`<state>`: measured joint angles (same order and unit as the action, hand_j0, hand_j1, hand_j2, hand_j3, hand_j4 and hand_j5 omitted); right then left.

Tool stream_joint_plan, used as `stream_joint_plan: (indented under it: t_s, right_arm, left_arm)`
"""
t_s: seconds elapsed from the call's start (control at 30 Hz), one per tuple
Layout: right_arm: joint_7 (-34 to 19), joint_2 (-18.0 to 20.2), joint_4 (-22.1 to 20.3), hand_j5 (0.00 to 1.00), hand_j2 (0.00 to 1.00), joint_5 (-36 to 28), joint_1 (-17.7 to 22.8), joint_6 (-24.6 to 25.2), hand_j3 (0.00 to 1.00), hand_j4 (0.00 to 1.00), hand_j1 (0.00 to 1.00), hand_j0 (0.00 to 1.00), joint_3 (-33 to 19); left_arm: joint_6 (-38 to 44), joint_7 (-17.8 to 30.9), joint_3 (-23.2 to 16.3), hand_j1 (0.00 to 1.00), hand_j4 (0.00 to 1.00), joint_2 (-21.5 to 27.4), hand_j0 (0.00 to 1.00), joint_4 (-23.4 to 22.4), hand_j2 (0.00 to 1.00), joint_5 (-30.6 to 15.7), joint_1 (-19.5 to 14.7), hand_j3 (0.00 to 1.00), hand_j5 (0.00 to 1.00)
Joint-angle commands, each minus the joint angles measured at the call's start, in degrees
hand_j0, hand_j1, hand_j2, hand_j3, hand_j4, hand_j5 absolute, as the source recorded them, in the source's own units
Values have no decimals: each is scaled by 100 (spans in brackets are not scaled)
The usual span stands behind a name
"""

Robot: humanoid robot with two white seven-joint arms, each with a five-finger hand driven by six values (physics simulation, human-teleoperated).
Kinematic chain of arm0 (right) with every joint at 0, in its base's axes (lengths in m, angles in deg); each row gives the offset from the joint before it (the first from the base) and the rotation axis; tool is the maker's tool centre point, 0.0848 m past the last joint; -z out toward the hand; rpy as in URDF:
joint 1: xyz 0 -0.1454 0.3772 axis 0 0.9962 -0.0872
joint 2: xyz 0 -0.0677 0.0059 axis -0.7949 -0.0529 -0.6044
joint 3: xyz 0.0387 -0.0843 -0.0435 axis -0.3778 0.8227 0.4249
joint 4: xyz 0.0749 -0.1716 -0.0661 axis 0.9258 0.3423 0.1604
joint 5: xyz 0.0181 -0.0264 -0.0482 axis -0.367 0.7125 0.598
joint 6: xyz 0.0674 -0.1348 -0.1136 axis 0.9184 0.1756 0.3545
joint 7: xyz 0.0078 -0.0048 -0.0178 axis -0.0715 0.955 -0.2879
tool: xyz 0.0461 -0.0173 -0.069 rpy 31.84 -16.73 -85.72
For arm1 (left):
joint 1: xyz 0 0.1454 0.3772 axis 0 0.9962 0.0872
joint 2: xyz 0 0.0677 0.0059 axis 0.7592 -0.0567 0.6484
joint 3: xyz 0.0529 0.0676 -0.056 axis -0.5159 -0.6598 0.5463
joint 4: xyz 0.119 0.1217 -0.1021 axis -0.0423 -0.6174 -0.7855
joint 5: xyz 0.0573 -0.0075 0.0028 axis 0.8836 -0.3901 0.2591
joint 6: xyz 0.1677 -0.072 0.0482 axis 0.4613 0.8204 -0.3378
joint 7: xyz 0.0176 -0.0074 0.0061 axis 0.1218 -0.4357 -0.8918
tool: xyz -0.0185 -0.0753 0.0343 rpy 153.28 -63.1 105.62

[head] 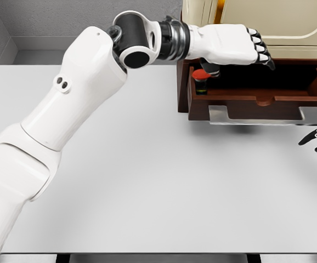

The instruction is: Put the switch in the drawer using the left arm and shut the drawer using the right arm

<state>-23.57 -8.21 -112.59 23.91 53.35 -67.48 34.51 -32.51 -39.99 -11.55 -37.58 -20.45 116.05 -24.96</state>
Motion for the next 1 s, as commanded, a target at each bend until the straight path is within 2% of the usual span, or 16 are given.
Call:
stream_joint_plan:
  t_s: [0.0,0.1,0.23,0.27,0.33,0.37,0.43,0.5,0.53,0.6,0.67,0.77,0.8,0.83,0.9,0.97]
  right_arm:
    - [2,5,-2,56,56,-42,0,17,56,56,56,56,8]
    - [2,14,-2,56,56,-42,0,17,56,56,56,56,-1]
    - [2,14,-2,56,56,-42,9,17,56,56,56,56,8]
    - [2,14,-2,56,56,-42,9,17,56,56,56,56,-1]
    - [2,14,-2,56,56,-42,9,17,56,56,56,56,8]
    - [2,14,-2,56,56,-42,9,17,56,56,56,56,8]
    - [2,5,-2,56,56,-42,17,17,56,56,56,56,8]
    - [2,14,-2,56,56,-42,18,17,56,56,56,56,-1]
    - [2,14,-2,56,56,-42,18,17,56,56,56,56,-1]
    - [2,14,-2,56,56,-42,18,17,56,56,56,56,8]
    - [2,14,-2,56,56,-42,18,17,56,56,56,56,-1]
    - [-15,14,-2,57,57,-42,18,17,57,57,57,57,-1]
    - [-33,14,-2,57,57,-42,18,17,57,57,57,57,-1]
    - [-33,14,-2,57,57,-42,18,17,57,57,57,57,-1]
    - [-42,14,-2,57,57,-42,18,17,57,57,57,57,-1]
    - [-51,14,-2,57,57,-42,18,17,57,57,57,57,-10]
  left_arm:
    - [17,-4,5,97,97,2,97,121,97,-99,0,97,97]
    - [17,-4,-39,98,98,2,98,718,98,-151,-9,98,98]
    - [17,-4,-153,100,100,2,100,1237,100,-934,-79,100,100]
    - [17,-4,-153,100,100,168,100,1237,100,-1232,-97,100,100]
    - [17,-4,-145,100,100,581,100,1229,100,-1391,-53,100,100]
    - [17,-4,-145,100,100,845,100,1211,100,-1846,9,100,100]
    - [17,-4,-162,100,100,1881,100,1264,100,-4465,-9,100,100]
    - [17,-4,-180,100,100,2778,100,1246,100,-4810,-202,100,100]
    - [17,-4,-425,100,100,3051,100,1237,100,-5011,-193,100,100]
    - [17,-4,-1533,100,100,3789,100,1369,100,-6751,-202,100,100]
    - [17,-4,-1998,100,100,4308,100,1949,100,-7358,-193,100,100]
    - [17,-4,-2280,100,100,4475,100,2449,100,-7543,-176,100,100]
    - [552,-4,-2280,100,100,4475,100,2608,100,-7543,-158,100,100]
    - [740,-4,-2272,100,100,4449,100,2600,100,-7657,17,100,100]
    - [757,-4,-2272,100,100,4423,100,2547,100,-8228,61,100,100]
    - [1626,-4,-2272,100,100,4396,100,2494,100,-8211,35,100,100]
